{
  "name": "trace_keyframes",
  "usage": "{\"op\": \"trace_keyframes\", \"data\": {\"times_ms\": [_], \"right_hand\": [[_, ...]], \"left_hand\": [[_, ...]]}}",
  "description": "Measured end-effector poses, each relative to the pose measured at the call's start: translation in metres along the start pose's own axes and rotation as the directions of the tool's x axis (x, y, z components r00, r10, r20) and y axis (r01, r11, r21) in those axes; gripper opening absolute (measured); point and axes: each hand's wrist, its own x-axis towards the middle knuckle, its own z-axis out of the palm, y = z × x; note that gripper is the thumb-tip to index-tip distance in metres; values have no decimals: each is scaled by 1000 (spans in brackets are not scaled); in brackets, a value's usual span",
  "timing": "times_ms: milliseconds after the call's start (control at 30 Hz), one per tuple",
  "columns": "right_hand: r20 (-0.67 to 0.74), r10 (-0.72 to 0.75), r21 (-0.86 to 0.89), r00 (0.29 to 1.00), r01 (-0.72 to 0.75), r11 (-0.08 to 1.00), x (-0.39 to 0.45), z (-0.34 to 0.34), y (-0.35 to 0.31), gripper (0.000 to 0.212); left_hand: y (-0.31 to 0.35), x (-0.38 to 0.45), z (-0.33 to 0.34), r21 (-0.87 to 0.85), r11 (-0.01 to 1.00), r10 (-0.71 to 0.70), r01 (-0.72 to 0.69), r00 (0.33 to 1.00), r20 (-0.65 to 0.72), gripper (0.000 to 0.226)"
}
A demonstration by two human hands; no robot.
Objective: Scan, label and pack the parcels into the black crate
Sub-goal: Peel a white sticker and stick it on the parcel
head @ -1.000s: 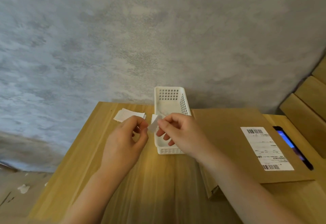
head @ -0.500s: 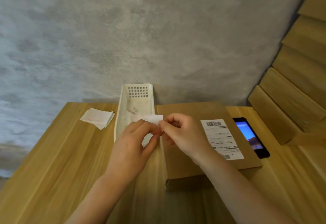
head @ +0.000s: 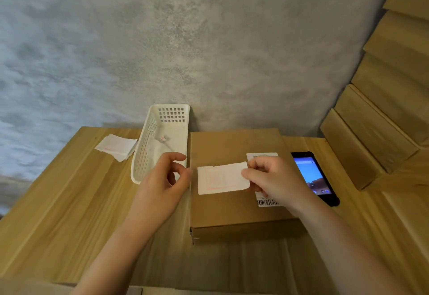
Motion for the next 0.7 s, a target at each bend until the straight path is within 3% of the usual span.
{"op": "trace_keyframes", "data": {"times_ms": [167,333,500,700], "right_hand": [[65,19,-78,998,-14,997,-3,0,5,20],[79,14,-247,997,6,969,-4,4,4,19],[45,-13,-443,999,32,896,-5,8,4,12],[-40,-104,-614,994,57,787,-8,15,9,19]], "left_hand": [[6,-8,10,21,1000,2,-3,998,63,10],[7,-13,20,153,987,34,-45,997,70,14],[7,-12,24,237,970,57,-63,998,33,15],[1,-14,36,319,940,125,-124,992,18,18]]}}
